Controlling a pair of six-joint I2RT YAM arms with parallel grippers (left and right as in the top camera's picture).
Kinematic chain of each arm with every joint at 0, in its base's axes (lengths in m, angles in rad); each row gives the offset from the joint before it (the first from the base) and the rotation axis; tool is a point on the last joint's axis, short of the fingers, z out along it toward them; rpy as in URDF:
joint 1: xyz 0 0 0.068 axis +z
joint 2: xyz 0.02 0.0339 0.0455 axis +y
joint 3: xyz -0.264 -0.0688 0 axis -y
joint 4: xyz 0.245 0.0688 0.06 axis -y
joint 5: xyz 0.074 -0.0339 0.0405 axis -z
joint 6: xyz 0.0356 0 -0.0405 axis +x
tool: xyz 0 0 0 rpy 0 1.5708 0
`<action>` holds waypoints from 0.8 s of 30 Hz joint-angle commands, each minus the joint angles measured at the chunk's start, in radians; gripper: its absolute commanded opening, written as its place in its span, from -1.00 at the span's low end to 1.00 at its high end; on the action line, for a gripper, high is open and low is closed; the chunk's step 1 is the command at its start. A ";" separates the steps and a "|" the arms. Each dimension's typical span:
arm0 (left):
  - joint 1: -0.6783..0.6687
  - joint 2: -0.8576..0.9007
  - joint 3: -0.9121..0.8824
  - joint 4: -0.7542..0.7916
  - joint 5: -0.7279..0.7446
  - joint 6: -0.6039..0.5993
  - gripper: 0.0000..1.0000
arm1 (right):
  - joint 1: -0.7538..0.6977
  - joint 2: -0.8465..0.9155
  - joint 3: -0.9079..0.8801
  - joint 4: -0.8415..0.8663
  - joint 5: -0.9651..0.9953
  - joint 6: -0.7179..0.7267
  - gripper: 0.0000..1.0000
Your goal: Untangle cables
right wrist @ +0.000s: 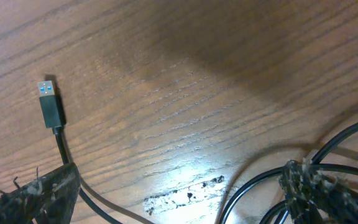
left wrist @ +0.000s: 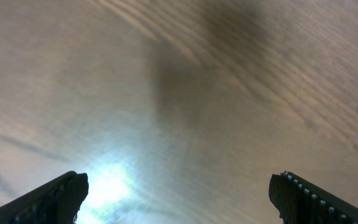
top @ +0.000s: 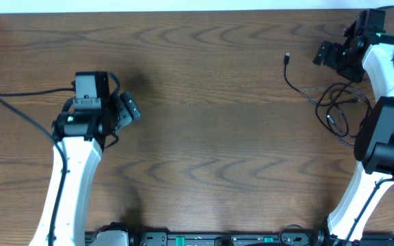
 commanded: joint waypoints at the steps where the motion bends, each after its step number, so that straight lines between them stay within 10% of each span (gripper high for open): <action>1: 0.001 -0.037 -0.049 -0.001 -0.058 0.028 0.96 | 0.003 -0.027 0.018 -0.001 -0.006 0.009 0.99; 14: 0.000 -0.186 -0.735 0.879 -0.039 0.039 0.96 | 0.003 -0.027 0.018 -0.001 -0.006 0.009 0.99; 24: 0.016 -0.317 -0.987 1.101 -0.043 0.002 0.96 | 0.003 -0.027 0.018 -0.001 -0.006 0.009 0.98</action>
